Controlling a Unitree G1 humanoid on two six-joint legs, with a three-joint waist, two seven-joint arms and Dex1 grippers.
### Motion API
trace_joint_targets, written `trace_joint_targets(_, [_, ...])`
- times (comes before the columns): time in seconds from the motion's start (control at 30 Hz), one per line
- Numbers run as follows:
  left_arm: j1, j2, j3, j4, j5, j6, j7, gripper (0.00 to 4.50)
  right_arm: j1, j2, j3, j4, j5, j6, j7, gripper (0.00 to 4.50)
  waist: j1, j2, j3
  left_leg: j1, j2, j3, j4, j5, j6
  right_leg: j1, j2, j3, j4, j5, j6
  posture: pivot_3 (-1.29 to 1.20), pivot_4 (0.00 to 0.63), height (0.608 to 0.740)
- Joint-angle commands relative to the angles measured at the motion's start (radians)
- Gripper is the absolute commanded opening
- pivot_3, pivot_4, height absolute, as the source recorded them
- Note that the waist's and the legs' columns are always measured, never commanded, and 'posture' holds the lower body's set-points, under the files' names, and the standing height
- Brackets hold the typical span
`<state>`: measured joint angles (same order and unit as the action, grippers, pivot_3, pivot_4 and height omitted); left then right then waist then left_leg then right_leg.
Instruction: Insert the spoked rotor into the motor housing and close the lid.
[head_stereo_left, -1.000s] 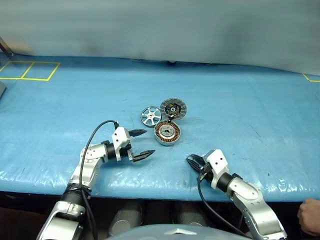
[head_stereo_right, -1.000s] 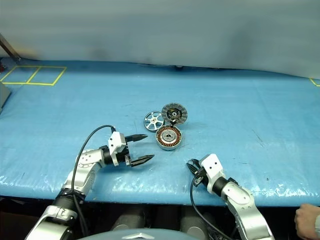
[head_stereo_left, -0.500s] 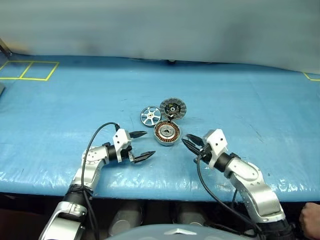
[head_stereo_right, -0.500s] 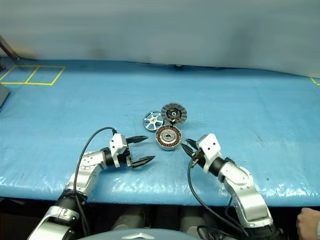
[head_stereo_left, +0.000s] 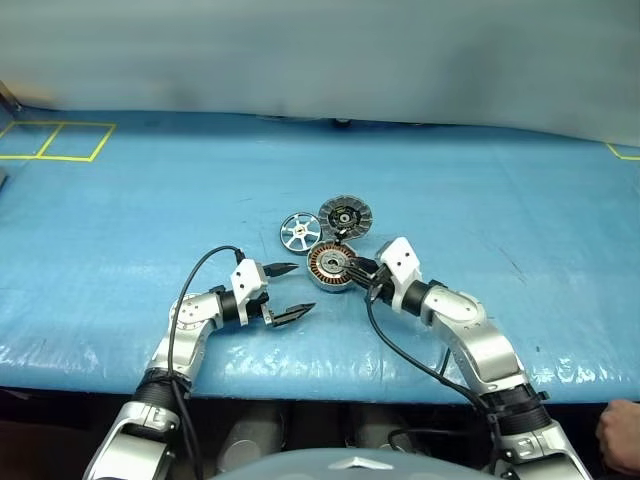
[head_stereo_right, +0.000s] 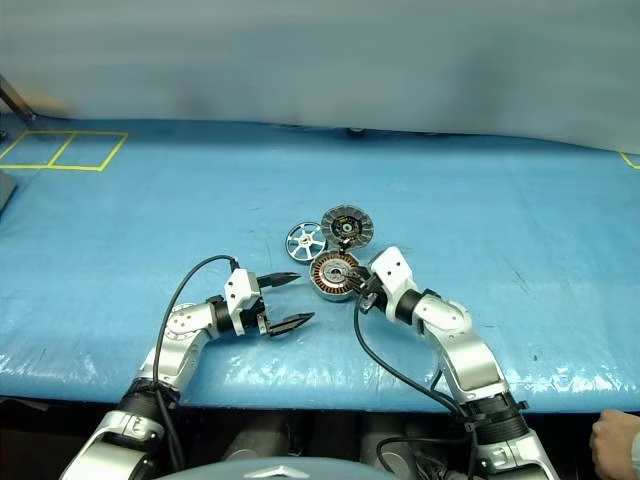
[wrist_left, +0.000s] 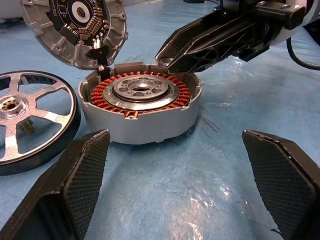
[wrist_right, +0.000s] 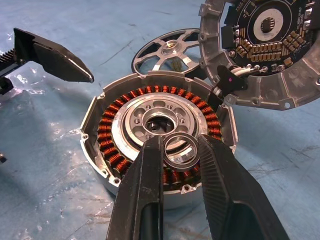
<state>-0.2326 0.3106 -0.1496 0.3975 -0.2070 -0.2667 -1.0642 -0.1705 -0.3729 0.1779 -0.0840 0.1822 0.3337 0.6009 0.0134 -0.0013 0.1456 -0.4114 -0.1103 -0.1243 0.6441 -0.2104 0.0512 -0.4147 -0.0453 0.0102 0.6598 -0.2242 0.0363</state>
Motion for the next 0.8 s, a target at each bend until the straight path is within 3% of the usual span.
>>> trace_joint_targets(0.03, [-0.003, -0.007, 0.003, -0.004, -0.003, -0.020, 0.007, 4.50, -0.038, 0.014, 0.003, 0.015, -0.009, -0.028, 0.011, 0.65, 0.000, 0.000, 0.000, 0.000, 0.000, 0.000, 0.000, 0.000, 0.000, 0.000, 0.000, 0.000, 0.000, 0.000, 0.000, 0.00, 0.150, 0.740])
trace_joint_targets(0.8, [-0.001, -0.011, 0.006, 0.002, 0.001, -0.030, 0.019, 4.50, -0.107, 0.079, 0.031, 0.099, -0.046, -0.053, 0.044, 0.65, -0.001, 0.000, 0.000, 0.000, 0.000, 0.000, 0.000, 0.000, 0.000, -0.002, 0.000, 0.000, 0.000, 0.001, 0.000, 0.00, 0.150, 0.740])
